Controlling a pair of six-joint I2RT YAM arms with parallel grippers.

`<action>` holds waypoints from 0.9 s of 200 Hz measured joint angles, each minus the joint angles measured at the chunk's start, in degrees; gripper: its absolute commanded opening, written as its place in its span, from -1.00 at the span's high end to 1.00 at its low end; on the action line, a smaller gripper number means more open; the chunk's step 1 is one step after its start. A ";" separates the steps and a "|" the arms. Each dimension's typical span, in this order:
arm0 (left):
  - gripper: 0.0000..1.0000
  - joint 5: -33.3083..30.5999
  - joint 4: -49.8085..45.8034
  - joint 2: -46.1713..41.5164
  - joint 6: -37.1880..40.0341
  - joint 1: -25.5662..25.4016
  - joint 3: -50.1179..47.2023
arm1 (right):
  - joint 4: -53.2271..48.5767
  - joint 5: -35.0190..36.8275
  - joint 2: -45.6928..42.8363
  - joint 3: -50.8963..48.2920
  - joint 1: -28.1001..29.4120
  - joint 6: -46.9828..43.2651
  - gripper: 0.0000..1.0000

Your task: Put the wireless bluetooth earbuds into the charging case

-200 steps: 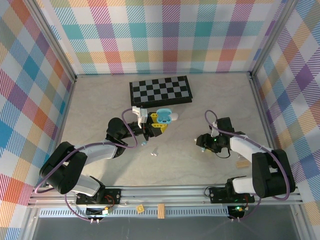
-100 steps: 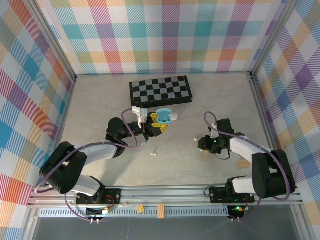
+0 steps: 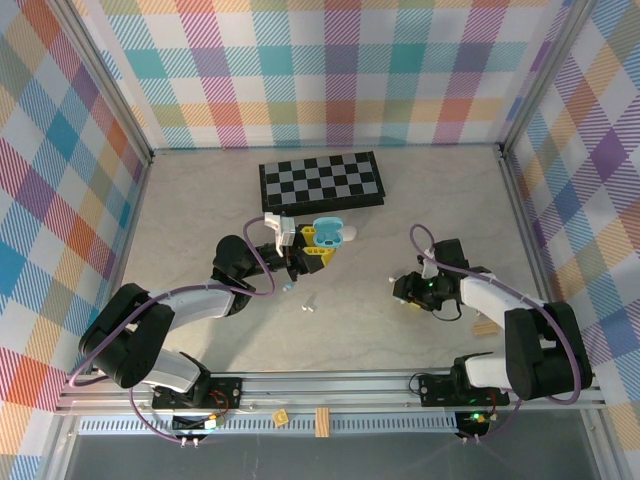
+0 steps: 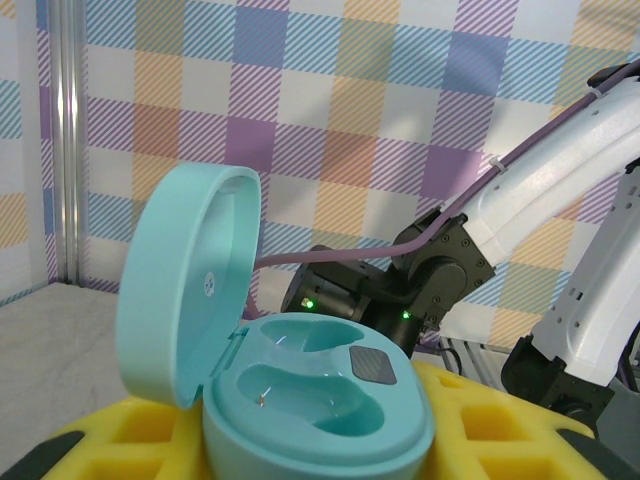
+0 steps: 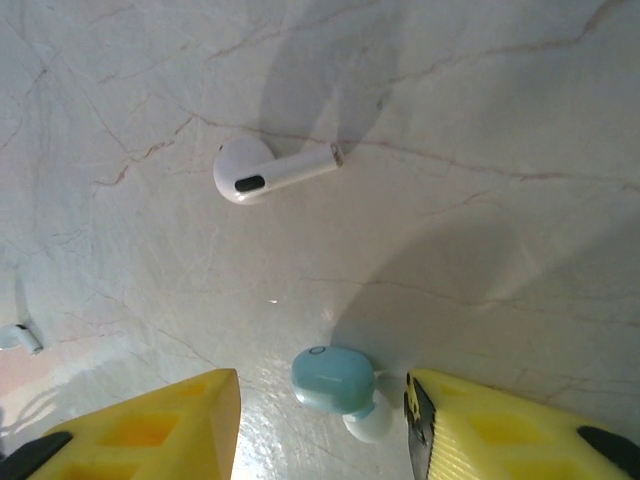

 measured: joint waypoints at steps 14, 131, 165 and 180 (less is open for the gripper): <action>0.23 -0.02 0.00 0.00 0.00 0.00 0.00 | 1.64 -0.94 -0.81 -1.18 -0.31 0.92 0.06; 0.23 0.02 0.00 0.00 0.00 0.00 0.07 | -1.95 -0.74 -8.74 -1.18 0.09 2.93 0.06; 0.23 0.00 0.00 0.00 -0.02 0.00 0.07 | -1.01 0.07 -3.19 1.55 0.04 1.97 0.05; 0.23 0.02 0.00 0.00 -0.02 0.00 0.07 | -0.09 -0.24 -0.44 2.40 0.04 1.27 0.05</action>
